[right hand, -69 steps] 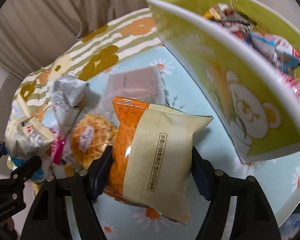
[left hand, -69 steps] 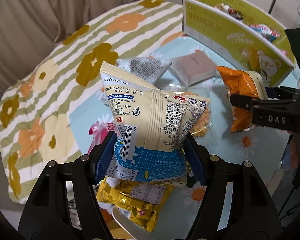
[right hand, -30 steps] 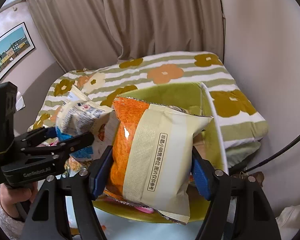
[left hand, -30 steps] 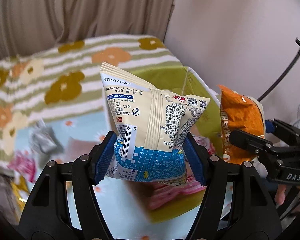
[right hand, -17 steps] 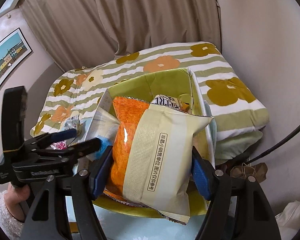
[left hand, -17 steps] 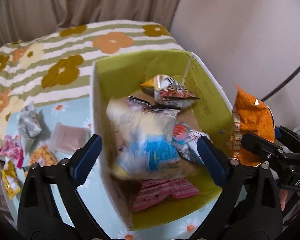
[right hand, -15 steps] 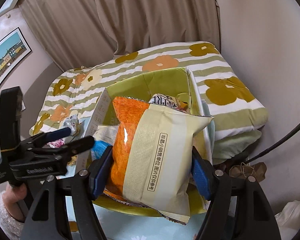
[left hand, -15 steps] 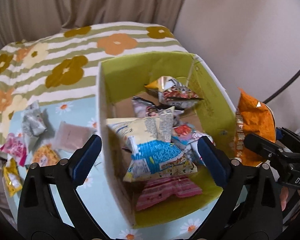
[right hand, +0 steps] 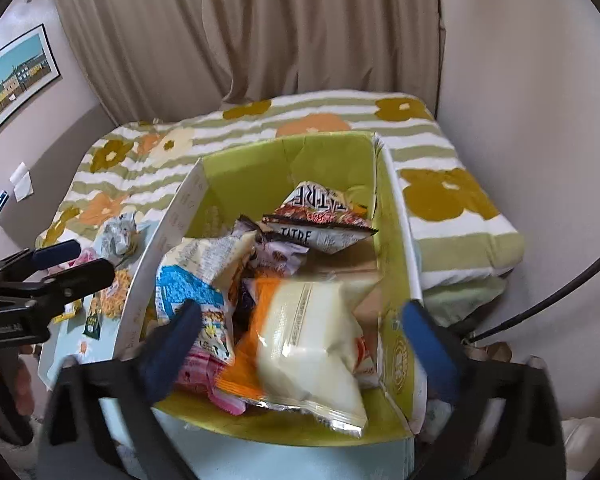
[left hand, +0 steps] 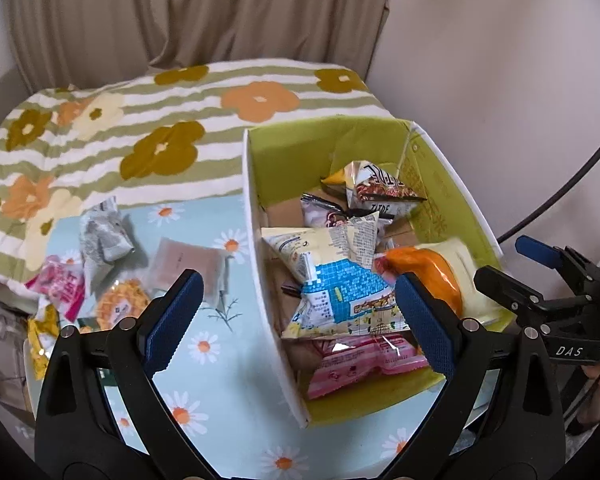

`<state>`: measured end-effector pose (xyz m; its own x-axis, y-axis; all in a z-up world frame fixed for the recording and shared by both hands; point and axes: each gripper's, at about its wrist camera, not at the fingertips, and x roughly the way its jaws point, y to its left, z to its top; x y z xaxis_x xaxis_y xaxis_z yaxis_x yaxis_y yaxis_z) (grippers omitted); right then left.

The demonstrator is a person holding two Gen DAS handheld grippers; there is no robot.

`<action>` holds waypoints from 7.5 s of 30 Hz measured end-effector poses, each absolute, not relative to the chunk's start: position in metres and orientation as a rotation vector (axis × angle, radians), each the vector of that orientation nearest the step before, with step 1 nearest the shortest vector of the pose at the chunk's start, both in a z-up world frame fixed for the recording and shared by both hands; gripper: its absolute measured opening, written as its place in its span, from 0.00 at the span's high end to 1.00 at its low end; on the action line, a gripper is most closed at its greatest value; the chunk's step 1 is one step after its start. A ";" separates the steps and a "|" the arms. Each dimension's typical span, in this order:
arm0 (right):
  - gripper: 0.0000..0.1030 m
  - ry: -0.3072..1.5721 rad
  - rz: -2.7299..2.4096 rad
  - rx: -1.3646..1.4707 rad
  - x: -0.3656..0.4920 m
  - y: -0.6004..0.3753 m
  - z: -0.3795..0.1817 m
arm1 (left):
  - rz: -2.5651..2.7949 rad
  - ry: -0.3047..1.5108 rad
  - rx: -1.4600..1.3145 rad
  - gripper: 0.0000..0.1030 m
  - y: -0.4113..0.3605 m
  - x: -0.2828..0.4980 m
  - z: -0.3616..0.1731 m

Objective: Organize snacks
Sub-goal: 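Lower both packets into the yellow box and open both tools, then move both tools back over the snacks left on the tablecloth, then grasp the pink-red packet with the left tool while the right tool grasps the grey printed bag, then carry both packets into the yellow box and open both tools, then move both tools back over the gold bag and green packet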

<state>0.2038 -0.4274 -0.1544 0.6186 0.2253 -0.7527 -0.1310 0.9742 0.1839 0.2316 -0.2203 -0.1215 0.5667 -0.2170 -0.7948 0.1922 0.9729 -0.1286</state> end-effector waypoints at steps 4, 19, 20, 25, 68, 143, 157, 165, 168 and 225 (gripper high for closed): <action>0.01 0.898 0.202 0.152 0.198 -0.431 -0.157 | -0.232 0.936 -0.036 0.07 -0.218 0.225 -0.121; 0.01 0.843 0.312 0.150 0.176 -0.418 -0.133 | -0.153 0.877 -0.006 0.07 -0.210 0.180 -0.102; 0.01 0.833 0.327 0.138 0.174 -0.413 -0.130 | -0.144 0.877 -0.003 0.07 -0.207 0.177 -0.101; 0.01 0.820 0.393 0.114 0.169 -0.392 -0.124 | -0.102 0.871 -0.016 0.07 -0.187 0.163 -0.098; 0.01 1.174 0.425 0.034 0.364 -0.062 -0.243 | -0.417 1.193 0.064 0.07 0.116 0.330 -0.267; 0.40 0.955 0.411 0.209 0.315 -0.285 -0.099 | -0.376 0.900 0.005 0.46 -0.058 0.329 -0.096; 0.40 0.985 0.381 0.226 0.322 -0.418 -0.113 | -0.423 0.976 -0.020 0.46 -0.224 0.366 -0.107; 0.40 1.025 0.349 0.253 0.325 -0.440 -0.131 | -0.426 1.063 -0.001 0.41 -0.258 0.398 -0.140; 0.40 1.037 0.343 0.251 0.329 -0.444 -0.134 | -0.407 1.072 0.022 0.00 -0.264 0.405 -0.145; 0.00 0.783 0.564 -0.003 0.229 -0.271 -0.079 | 0.027 0.873 -0.174 0.00 -0.017 0.180 -0.080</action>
<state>0.2294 -0.2714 -0.0795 0.5695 0.4791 -0.6680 -0.4814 0.8531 0.2014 0.1795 -0.0167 -0.0805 0.6429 -0.0471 -0.7645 -0.0950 0.9855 -0.1407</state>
